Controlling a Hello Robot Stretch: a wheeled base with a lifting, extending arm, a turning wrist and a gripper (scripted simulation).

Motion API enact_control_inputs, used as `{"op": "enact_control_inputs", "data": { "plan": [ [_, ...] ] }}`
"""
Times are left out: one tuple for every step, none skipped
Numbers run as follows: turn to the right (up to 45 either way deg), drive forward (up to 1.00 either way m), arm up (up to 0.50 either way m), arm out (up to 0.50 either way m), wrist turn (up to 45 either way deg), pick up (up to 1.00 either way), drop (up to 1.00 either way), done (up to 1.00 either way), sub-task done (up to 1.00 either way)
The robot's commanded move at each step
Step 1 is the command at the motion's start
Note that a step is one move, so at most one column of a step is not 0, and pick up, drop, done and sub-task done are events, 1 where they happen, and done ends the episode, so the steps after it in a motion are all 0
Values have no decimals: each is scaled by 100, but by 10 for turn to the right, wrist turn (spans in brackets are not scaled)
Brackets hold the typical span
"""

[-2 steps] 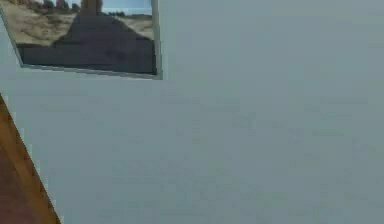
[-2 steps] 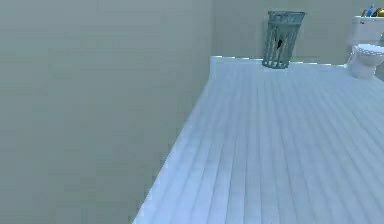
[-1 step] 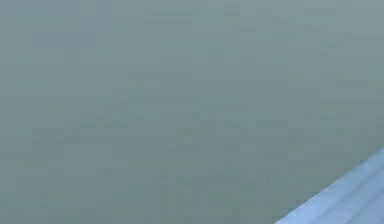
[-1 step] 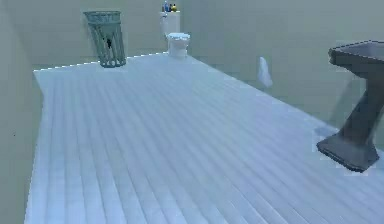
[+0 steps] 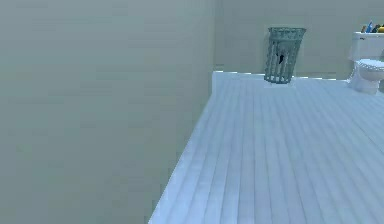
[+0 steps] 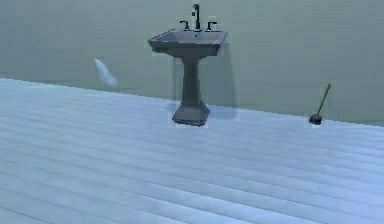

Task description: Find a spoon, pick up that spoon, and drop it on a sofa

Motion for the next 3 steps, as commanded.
{"op": "enact_control_inputs", "data": {
  "plan": [
    [150, 0, 0, 0, 0, 0, 0, 0, 0],
    [30, 0, 0, 0, 0, 0, 0, 0, 0],
    [0, 100, 0, 0, 0, 0, 0, 0, 0]
  ]
}}
